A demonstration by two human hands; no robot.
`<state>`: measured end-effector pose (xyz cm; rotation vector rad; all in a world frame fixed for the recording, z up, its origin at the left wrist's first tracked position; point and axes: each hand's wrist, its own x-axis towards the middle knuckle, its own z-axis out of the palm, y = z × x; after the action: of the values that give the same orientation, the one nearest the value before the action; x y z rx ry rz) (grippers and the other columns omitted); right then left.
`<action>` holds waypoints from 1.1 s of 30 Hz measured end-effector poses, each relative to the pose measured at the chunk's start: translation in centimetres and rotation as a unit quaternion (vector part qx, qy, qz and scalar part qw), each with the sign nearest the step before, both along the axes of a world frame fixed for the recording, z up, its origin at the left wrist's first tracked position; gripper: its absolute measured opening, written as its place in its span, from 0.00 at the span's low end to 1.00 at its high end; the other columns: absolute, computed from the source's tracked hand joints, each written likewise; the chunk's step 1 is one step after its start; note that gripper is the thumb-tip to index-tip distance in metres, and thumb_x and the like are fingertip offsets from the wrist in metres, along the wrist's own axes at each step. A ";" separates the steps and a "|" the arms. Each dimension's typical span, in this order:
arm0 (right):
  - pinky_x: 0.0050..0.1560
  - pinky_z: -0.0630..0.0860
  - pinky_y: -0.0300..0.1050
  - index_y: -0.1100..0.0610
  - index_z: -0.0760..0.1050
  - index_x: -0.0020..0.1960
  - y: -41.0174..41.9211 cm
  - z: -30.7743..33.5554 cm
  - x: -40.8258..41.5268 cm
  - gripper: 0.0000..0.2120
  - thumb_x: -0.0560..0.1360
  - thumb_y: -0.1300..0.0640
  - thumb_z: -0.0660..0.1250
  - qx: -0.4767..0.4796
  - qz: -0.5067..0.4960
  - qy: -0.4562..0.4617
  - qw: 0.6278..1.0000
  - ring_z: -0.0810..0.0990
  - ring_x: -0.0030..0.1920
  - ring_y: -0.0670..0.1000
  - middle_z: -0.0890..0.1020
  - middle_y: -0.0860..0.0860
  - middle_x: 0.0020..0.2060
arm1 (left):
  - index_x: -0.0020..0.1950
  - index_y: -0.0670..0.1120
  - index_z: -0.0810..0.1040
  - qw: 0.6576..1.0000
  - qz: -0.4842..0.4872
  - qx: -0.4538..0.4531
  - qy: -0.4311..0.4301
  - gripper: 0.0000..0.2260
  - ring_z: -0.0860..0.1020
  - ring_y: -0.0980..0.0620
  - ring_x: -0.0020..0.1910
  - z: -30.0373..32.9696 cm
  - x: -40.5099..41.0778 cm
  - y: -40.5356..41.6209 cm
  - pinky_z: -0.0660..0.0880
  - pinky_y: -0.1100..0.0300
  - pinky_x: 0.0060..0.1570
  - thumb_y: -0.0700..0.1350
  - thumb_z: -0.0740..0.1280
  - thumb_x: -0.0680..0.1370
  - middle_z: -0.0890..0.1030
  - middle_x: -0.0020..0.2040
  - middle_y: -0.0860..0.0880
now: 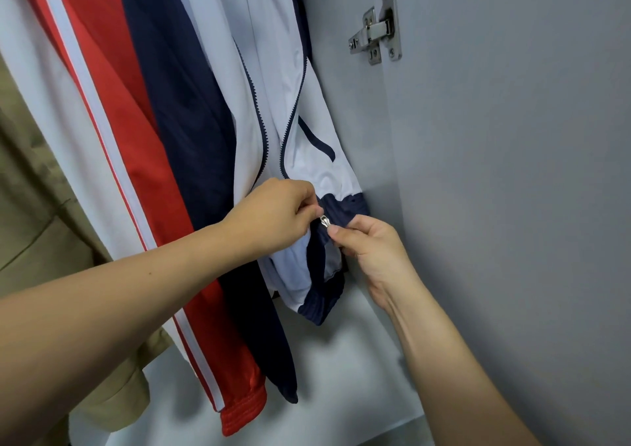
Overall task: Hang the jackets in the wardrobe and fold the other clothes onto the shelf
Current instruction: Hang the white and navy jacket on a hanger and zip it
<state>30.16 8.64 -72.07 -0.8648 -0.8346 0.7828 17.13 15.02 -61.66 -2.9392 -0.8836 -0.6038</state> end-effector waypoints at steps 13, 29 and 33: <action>0.67 0.65 0.53 0.53 0.61 0.75 1.0 -2.3 -0.9 0.34 0.72 0.48 0.69 -0.274 -0.209 -0.263 0.901 0.67 0.66 0.57 0.70 0.53 0.63 | 0.47 0.40 0.76 0.982 0.082 0.137 0.098 0.09 0.79 0.40 0.42 2.0 2.2 0.0 0.78 0.46 0.44 0.45 0.62 0.81 0.81 0.43 0.42; 0.32 0.66 0.42 0.55 0.69 0.37 4.6 11.6 2.3 0.09 0.75 0.57 0.63 -0.243 -0.162 -0.458 0.840 0.75 0.37 0.54 0.75 0.50 0.35 | 0.44 0.44 0.65 0.930 0.044 0.320 0.177 0.07 0.67 0.46 0.40 14.6 5.9 1.9 0.65 0.54 0.35 0.34 0.61 0.75 0.65 0.33 0.49; 0.27 0.57 0.44 0.53 0.62 0.28 5.5 16.4 2.9 0.20 0.76 0.57 0.66 -0.144 -0.190 -0.459 0.856 0.63 0.27 0.50 0.66 0.49 0.25 | 0.40 0.43 0.70 0.983 0.116 0.118 0.084 0.07 0.70 0.48 0.36 16.6 7.1 2.8 0.64 0.58 0.30 0.38 0.61 0.79 0.72 0.36 0.47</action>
<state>33.05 14.15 -55.71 -1.6713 -1.3321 0.0917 24.18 17.86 -45.03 -2.5823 -1.0354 -0.4083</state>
